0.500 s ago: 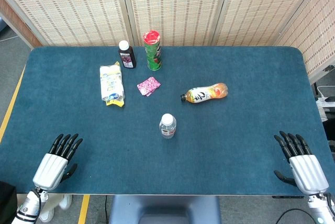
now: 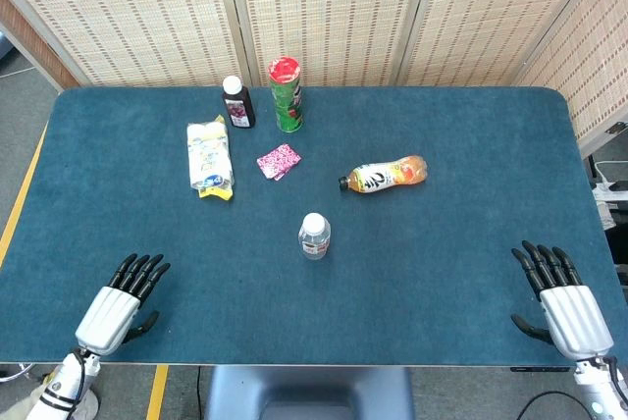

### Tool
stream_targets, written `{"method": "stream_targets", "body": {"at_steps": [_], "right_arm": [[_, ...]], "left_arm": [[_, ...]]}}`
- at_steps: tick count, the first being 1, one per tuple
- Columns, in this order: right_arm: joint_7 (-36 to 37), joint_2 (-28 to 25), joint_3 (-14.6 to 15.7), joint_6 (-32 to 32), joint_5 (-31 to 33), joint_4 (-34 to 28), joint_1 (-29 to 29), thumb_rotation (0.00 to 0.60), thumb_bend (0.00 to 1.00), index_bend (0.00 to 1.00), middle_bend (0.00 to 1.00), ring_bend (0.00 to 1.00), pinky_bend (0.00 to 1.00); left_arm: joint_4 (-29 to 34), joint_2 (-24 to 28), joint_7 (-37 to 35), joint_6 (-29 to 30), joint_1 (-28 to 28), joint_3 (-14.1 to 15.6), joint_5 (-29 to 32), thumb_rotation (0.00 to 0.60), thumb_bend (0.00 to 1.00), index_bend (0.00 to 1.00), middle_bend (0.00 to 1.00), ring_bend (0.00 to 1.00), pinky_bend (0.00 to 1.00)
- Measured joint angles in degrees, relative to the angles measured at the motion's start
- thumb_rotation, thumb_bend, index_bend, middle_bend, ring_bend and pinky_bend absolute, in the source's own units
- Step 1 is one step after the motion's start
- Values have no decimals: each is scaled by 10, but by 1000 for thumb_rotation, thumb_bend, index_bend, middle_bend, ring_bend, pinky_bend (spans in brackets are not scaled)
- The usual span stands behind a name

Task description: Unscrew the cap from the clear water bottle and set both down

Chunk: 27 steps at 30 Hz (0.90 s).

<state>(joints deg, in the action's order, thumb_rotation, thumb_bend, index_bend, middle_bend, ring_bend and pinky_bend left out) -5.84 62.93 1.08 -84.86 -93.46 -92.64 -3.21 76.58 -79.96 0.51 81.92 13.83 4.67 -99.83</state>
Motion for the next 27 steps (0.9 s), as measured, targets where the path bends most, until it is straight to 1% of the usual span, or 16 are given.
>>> {"method": "stream_targets", "body": {"at_steps": [3, 7, 9, 13, 16, 19, 20, 23, 27], "right_arm": [[5, -12, -6, 9, -6, -20, -14, 600, 102, 0, 0, 0, 0], [14, -34, -17, 26, -16, -52, -40, 600, 102, 0, 0, 0, 0], [17, -47, -25, 42, -18, -69, -55, 600, 102, 0, 0, 0, 0], [16, -58, -33, 56, -15, -83, -68, 600, 102, 0, 0, 0, 0], [15, -72, -41, 77, -11, -108, -85, 600, 101, 0, 0, 0, 0], [21, -95, -47, 95, -3, -135, -99, 600, 102, 0, 0, 0, 0], [26, -101, -48, 98, 0, -141, -102, 600, 102, 0, 0, 0, 0], [35, -111, -49, 98, 1, -145, -104, 600, 102, 0, 0, 0, 0], [51, -119, -44, 96, -5, -145, -103, 600, 102, 0, 0, 0, 0]], "left_arm": [[9, -6, -25, -23, 26, -6, -3, 600, 355, 0, 0, 0, 49], [22, -17, -64, -36, 50, -17, -5, 600, 361, 0, 0, 0, 60], [28, -24, -100, -41, 60, -22, -4, 600, 362, 0, 0, 0, 61], [38, -36, -175, -53, 78, -33, 3, 600, 355, 0, 0, 0, 53], [45, -53, -258, -78, 99, -51, 26, 600, 343, 0, 0, 0, 41], [49, -81, -351, -124, 132, -76, 63, 600, 334, 0, 0, 0, 32], [48, -98, -382, -147, 147, -88, 81, 600, 332, 0, 0, 0, 31], [35, -144, -422, -195, 180, -115, 124, 600, 333, 0, 0, 0, 30], [-4, -184, -436, -245, 216, -138, 159, 600, 332, 0, 0, 0, 30]]}}
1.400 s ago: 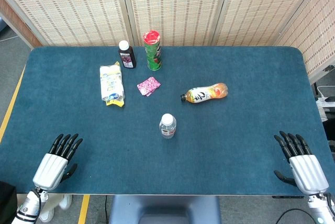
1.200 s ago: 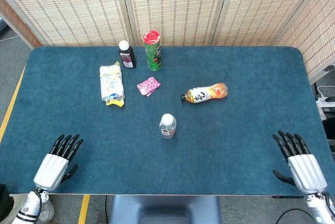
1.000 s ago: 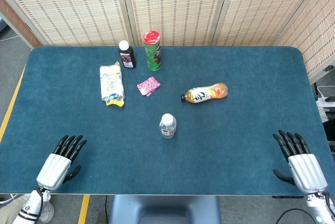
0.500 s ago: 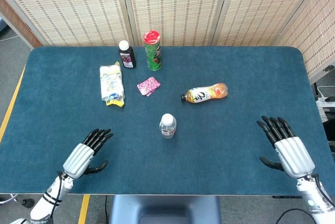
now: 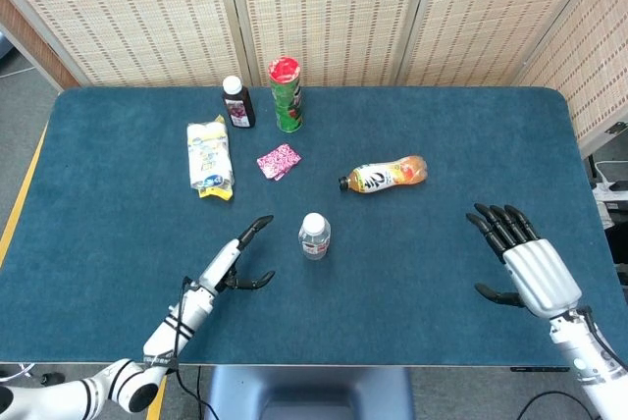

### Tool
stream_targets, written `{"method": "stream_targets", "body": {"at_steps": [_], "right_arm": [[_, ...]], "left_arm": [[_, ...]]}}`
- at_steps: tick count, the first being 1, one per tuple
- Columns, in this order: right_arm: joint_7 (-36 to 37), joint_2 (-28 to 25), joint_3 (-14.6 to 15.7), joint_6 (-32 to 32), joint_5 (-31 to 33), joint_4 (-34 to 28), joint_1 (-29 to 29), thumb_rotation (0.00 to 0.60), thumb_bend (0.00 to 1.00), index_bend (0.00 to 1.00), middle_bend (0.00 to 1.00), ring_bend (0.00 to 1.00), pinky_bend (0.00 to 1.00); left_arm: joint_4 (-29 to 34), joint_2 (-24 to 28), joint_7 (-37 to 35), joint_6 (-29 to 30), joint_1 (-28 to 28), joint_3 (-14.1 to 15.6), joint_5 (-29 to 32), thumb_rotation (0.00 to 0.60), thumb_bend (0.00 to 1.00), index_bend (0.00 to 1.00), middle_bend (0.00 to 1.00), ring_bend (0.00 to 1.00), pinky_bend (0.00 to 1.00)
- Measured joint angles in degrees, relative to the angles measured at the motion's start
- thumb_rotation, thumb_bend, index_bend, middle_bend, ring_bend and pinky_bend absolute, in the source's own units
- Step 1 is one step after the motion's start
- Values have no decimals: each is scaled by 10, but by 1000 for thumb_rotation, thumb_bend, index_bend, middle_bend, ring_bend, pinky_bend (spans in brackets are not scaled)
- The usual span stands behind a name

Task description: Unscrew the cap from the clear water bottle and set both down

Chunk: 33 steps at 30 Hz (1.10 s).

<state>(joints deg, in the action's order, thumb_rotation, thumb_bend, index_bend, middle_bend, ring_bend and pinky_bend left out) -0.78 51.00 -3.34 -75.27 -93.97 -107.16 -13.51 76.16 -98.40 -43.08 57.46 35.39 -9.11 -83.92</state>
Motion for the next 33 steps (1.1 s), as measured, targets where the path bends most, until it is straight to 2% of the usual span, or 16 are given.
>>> {"method": "stream_targets", "body": {"at_steps": [5, 11, 24, 27, 29, 31, 33], "right_arm": [[32, -20, 9, -4, -10, 4, 3, 600, 101, 0, 0, 0, 0], [40, -27, 15, -5, -9, 11, 5, 600, 101, 0, 0, 0, 0], [55, -28, 14, 12, 12, 28, -3, 600, 102, 0, 0, 0, 0], [60, -28, 15, 16, 14, 33, -5, 600, 102, 0, 0, 0, 0], [64, -27, 15, 17, 15, 36, -6, 600, 102, 0, 0, 0, 0], [67, -28, 15, 18, 16, 39, -7, 600, 102, 0, 0, 0, 0], [68, -28, 15, 19, 17, 40, -8, 600, 102, 0, 0, 0, 0]], "left_arm": [[-61, -41, -21, -33, 33, -17, 18, 600, 331, 0, 0, 0, 30], [-110, -76, -42, -39, 63, -31, 17, 600, 330, 0, 0, 0, 30], [-134, -112, -69, -74, 119, -39, 11, 600, 330, 11, 15, 0, 18], [-149, -126, -64, -76, 126, -48, 21, 600, 330, 111, 128, 5, 22], [-161, -140, -62, -75, 129, -57, 33, 600, 326, 217, 235, 37, 30], [-169, -148, -66, -71, 130, -64, 40, 600, 327, 323, 349, 118, 63], [-175, -154, -72, -65, 131, -67, 42, 600, 334, 378, 409, 167, 89]]}}
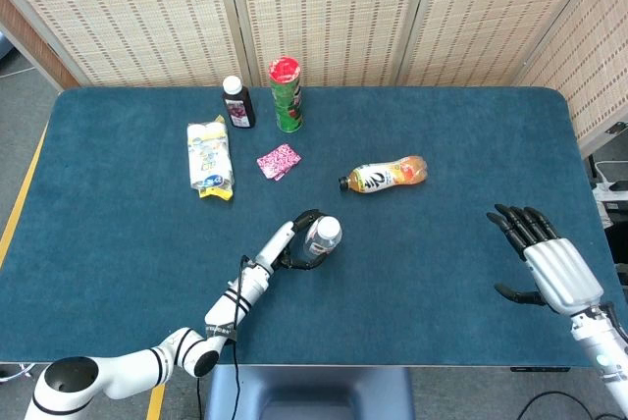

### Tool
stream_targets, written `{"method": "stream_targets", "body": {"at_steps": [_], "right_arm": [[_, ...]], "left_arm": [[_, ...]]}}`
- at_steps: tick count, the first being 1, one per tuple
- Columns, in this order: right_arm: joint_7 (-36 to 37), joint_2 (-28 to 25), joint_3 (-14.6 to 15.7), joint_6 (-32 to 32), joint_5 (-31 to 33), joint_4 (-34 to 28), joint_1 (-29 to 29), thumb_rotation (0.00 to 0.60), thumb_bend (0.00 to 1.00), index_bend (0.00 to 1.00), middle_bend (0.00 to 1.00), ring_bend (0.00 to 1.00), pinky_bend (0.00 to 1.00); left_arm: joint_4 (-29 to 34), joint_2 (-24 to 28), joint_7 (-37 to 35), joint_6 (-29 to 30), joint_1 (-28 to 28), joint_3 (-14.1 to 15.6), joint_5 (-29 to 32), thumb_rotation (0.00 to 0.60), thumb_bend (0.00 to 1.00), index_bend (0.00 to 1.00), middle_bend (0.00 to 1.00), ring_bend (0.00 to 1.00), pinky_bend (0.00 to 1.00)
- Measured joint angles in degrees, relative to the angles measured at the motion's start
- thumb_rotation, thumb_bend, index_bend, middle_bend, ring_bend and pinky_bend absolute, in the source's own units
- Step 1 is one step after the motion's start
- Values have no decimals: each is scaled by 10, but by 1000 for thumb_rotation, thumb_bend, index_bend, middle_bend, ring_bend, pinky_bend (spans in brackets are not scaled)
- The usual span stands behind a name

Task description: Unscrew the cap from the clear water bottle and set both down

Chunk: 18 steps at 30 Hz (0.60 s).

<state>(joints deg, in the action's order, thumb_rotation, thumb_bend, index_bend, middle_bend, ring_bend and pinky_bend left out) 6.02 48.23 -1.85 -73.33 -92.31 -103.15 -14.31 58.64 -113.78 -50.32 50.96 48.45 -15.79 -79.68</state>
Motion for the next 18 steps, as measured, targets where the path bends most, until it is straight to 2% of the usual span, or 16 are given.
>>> {"method": "stream_targets", "body": {"at_steps": [5, 10, 18], "right_arm": [[0, 2, 1, 3, 0, 0, -3, 600, 101, 0, 0, 0, 0], [-6, 4, 2, 3, -1, -4, -3, 600, 102, 0, 0, 0, 0], [-27, 18, -11, 2, -26, -24, -26, 600, 107, 22, 0, 0, 0]], "left_arm": [[-15, -9, -22, 15, 0, 1, -6, 600, 344, 431, 464, 221, 136], [-19, -11, -44, 29, -3, 7, -15, 600, 350, 436, 470, 225, 159], [-11, -25, -57, 88, -29, 11, -18, 600, 364, 433, 464, 217, 193]]}}
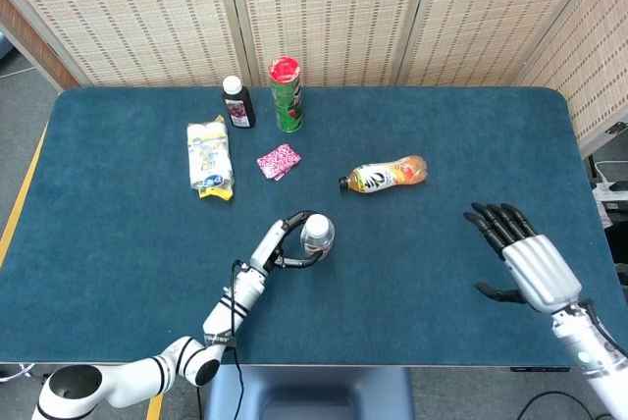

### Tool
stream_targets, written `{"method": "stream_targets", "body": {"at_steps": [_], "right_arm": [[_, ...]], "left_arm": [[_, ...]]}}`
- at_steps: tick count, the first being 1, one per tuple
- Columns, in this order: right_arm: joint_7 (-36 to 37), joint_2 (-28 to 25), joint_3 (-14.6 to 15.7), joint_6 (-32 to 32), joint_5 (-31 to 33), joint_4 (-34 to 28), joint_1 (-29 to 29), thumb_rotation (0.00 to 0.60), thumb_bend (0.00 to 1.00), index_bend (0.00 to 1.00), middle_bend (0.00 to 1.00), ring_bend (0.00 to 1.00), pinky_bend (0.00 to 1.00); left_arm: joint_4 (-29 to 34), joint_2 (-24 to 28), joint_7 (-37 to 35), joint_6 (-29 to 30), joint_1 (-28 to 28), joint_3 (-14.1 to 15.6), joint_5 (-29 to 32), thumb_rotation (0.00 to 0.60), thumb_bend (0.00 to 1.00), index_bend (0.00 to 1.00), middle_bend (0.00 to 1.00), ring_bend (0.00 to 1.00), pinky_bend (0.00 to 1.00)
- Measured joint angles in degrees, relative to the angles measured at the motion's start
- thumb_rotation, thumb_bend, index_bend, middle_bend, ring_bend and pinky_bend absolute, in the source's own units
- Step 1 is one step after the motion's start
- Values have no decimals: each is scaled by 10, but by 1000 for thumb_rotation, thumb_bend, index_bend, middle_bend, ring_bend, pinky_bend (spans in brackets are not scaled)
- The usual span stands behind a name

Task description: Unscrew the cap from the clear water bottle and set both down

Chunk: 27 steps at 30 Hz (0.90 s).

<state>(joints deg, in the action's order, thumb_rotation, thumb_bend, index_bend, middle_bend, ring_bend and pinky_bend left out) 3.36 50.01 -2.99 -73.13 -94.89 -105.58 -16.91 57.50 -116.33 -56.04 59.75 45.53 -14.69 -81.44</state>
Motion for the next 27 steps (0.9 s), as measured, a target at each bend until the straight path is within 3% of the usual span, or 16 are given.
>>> {"method": "stream_targets", "body": {"at_steps": [6, 10, 17, 27], "right_arm": [[-68, 4, -31, 55, 9, -62, -54, 600, 112, 208, 0, 0, 0], [-138, 12, -62, 111, 49, -114, -104, 600, 112, 308, 0, 0, 0], [-322, 71, -109, 166, 198, -155, -199, 600, 112, 359, 0, 0, 0], [-545, 191, -134, 139, 442, -178, -341, 600, 112, 400, 0, 0, 0]], "left_arm": [[16, -7, 53, 1, -9, 6, 10, 600, 364, 432, 464, 217, 200], [49, -4, 90, 0, -18, 10, 20, 600, 365, 430, 464, 217, 200], [127, 17, 149, -1, -29, 4, 39, 600, 363, 429, 464, 217, 201], [201, 48, 198, -32, -33, -17, 80, 600, 362, 428, 464, 217, 201]]}}
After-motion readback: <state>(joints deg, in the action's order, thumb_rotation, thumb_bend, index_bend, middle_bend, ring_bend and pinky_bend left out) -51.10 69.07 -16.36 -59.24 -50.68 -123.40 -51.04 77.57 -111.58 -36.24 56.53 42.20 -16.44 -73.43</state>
